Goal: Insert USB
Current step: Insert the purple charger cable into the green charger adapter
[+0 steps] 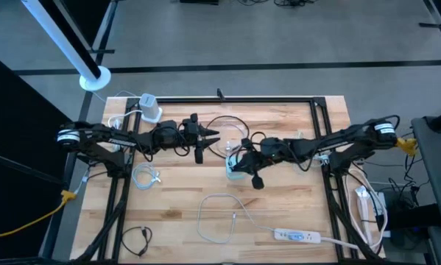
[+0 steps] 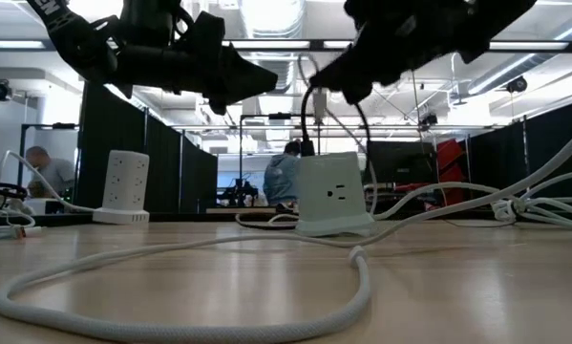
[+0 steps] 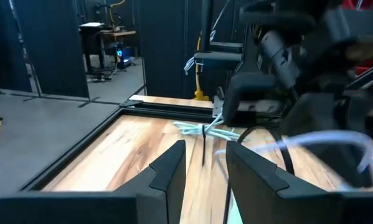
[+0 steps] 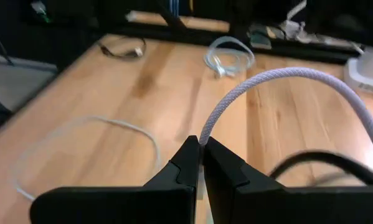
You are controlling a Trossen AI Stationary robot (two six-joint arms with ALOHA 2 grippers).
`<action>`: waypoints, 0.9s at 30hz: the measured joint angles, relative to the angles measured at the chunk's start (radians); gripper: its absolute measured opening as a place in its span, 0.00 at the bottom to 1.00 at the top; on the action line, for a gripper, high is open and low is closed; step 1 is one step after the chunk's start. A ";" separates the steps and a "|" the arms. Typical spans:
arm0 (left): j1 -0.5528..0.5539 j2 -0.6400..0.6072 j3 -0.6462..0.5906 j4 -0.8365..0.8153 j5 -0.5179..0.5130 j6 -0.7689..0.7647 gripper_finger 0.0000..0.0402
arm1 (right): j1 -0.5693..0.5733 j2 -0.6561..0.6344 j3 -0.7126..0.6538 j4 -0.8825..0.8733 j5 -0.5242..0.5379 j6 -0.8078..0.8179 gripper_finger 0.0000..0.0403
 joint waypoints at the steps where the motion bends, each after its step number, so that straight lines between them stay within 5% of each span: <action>1: 0.000 0.000 0.000 0.000 0.000 -0.012 0.26 | 0.000 0.012 -0.001 -0.001 0.019 -0.013 0.00; 10: -0.001 0.000 0.000 -0.010 0.003 -0.036 0.26 | 0.011 0.028 -0.001 -0.001 0.160 -0.123 0.00; 27: -0.001 0.000 0.000 -0.028 0.003 -0.062 0.26 | 0.015 0.098 -0.011 0.055 0.143 -0.135 0.00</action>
